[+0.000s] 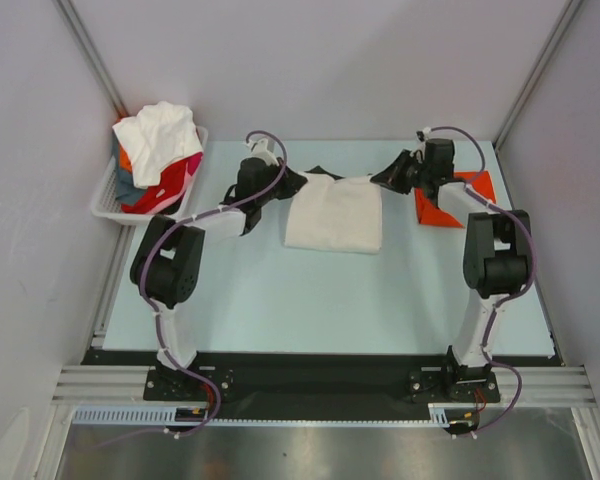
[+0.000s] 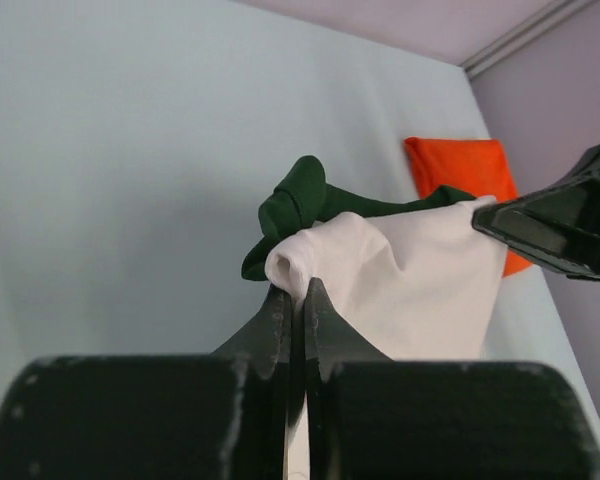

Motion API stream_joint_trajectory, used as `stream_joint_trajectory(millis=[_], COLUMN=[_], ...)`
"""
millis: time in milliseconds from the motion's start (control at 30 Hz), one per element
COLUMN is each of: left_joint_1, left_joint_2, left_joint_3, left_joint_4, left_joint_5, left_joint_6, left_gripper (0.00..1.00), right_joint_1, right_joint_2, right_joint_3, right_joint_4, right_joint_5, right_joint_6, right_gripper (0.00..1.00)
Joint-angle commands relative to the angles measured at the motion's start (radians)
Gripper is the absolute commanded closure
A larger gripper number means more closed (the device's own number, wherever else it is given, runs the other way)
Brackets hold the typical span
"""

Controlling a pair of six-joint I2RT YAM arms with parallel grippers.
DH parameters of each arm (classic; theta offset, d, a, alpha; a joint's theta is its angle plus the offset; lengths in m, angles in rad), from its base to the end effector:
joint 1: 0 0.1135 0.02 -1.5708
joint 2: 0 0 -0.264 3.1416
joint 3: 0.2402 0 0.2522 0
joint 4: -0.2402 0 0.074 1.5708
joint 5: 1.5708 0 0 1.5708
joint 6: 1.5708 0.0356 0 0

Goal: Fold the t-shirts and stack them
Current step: Neatly place the folded tshirt to the corner

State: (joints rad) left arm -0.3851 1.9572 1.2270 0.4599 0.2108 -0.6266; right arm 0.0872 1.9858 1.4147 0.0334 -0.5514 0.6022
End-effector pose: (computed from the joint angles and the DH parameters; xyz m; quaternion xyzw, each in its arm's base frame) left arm 0.4113 -0.1748 0.2103 -0.0321 0.7934 -0.3650 0.4861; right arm 0.4512 0.0582 0.2197 0.0831 0.8433 0.3834 0.3673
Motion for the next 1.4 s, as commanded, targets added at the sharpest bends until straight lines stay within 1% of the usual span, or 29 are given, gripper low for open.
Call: stream_joint_trajectory(millis=[0,100,133,167,200,233,300,333,433,467,600,667,700,767,800,833,900,933,1000,1033,1067,1133,1267,1367], left_joint_1=[-0.052,-0.095,-0.11,-0.142,-0.161,-0.197,-0.231,-0.26,-0.31,-0.319,-0.363,-0.388,-0.396,-0.413,-0.419,-0.426,-0.436,-0.442,-0.448,-0.448,-0.448,-0.454,-0.456,-0.457], left_joint_2=[-0.13,-0.165,-0.172,-0.17,-0.166,-0.15,-0.123,-0.088,-0.028,0.014,0.124,0.182,0.243,0.325,0.409,0.449,0.526,0.584,0.646,0.707,0.73,0.761,0.75,0.753], left_joint_3=[-0.012,-0.017,-0.012,-0.003,0.008,0.035,0.075,0.119,0.224,0.253,0.396,0.486,0.52,0.639,0.687,0.782,0.87,0.944,1.009,1.072,1.109,1.154,1.152,1.154], left_joint_4=[0.1,0.12,0.137,0.141,0.143,0.145,0.143,0.143,0.143,0.145,0.16,0.195,0.201,0.207,0.203,0.195,0.187,0.187,0.224,0.241,0.237,0.247,0.244,0.247], left_joint_5=[-0.019,-0.036,-0.037,-0.045,-0.056,-0.071,-0.082,-0.083,-0.083,-0.077,-0.06,-0.051,-0.051,-0.047,-0.045,-0.044,-0.051,-0.068,-0.076,-0.079,-0.086,-0.114,-0.156,-0.185], left_joint_6=[0.039,0.036,0.027,0.022,0.018,0.016,0.011,0.004,-0.025,-0.034,-0.085,-0.119,-0.134,-0.188,-0.217,-0.229,-0.245,-0.246,-0.263,-0.275,-0.288,-0.3,-0.26,-0.237], left_gripper=[1.0,0.99,1.0,1.0,1.0,1.0,0.99,1.0,1.0,1.0,1.0,1.0,1.0,1.0,1.0,1.0,1.0,1.0,1.0,1.0,1.0,1.0,1.0,1.0], right_joint_1=[-0.046,-0.079,-0.119,-0.135,-0.151,-0.191,-0.233,-0.277,-0.346,-0.39,-0.473,-0.504,-0.536,-0.564,-0.582,-0.589,-0.599,-0.613,-0.626,-0.636,-0.642,-0.65,-0.65,-0.65], right_joint_2=[-0.131,-0.223,-0.261,-0.283,-0.301,-0.32,-0.366,-0.384,-0.436,-0.453,-0.476,-0.473,-0.466,-0.453,-0.443,-0.429,-0.404,-0.38,-0.354,-0.32,-0.3,-0.265,-0.165,-0.118], right_joint_3=[-0.042,-0.056,-0.06,-0.063,-0.065,-0.063,-0.059,-0.059,-0.056,-0.048,-0.025,-0.017,-0.013,-0.01,-0.004,0.001,0.012,0.021,0.036,0.059,0.076,0.105,0.191,0.222], right_joint_4=[0.031,-0.024,-0.027,-0.077,-0.093,-0.107,-0.159,-0.185,-0.226,-0.236,-0.279,-0.291,-0.291,-0.285,-0.283,-0.282,-0.283,-0.277,-0.268,-0.262,-0.268,-0.274,-0.297,-0.283], right_joint_5=[-0.004,0.03,0.042,0.047,0.054,0.07,0.083,0.094,0.102,0.105,0.133,0.14,0.137,0.131,0.133,0.137,0.157,0.157,0.154,0.148,0.146,0.15,0.156,0.162], right_joint_6=[0.004,0.007,0.005,0.008,0.008,0.008,0.005,0.004,0.004,0.002,-0.021,-0.024,-0.025,-0.022,-0.024,-0.027,-0.035,-0.035,-0.039,-0.044,-0.045,-0.051,-0.061,-0.059], right_gripper=[1.0,1.0,1.0,1.0,1.0,1.0,1.0,1.0,1.0,1.0,1.0,1.0,1.0,1.0,1.0,1.0,1.0,1.0,1.0,1.0,1.0,1.0,1.0,1.0])
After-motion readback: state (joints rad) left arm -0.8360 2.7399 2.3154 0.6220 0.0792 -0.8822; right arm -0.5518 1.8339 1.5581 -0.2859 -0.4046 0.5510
